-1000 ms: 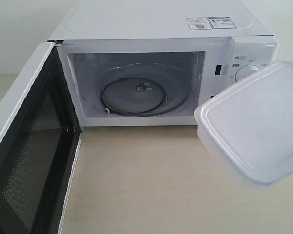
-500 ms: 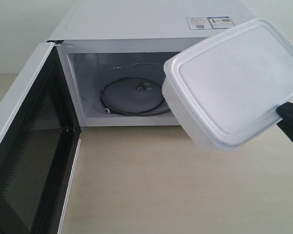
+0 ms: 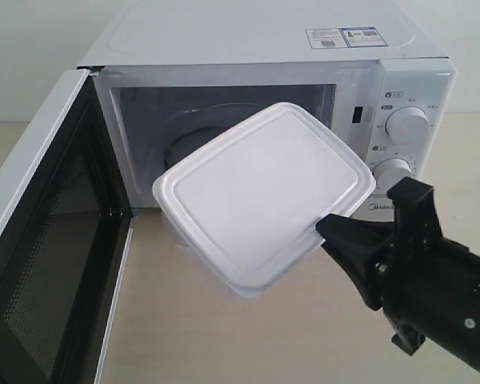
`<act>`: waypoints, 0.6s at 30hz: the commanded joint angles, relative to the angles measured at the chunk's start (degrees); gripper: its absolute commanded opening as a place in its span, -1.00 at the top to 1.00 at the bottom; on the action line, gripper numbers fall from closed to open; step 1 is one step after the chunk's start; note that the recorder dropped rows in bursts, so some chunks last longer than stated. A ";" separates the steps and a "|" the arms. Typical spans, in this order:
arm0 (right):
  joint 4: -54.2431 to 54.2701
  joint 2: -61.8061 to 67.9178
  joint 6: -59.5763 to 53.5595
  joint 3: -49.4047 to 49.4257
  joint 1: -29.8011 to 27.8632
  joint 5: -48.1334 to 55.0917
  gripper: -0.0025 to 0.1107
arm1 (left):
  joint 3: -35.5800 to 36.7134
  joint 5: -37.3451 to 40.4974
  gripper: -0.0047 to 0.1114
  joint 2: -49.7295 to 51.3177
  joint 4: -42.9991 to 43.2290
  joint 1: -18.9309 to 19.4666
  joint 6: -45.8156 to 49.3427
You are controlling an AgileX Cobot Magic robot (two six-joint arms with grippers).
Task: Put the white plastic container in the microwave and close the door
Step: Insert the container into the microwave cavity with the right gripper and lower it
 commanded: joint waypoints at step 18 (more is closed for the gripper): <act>19.26 24.33 -3.46 -20.19 4.84 -2.96 0.96 | 0.03 -0.37 0.84 -0.16 0.12 0.09 0.31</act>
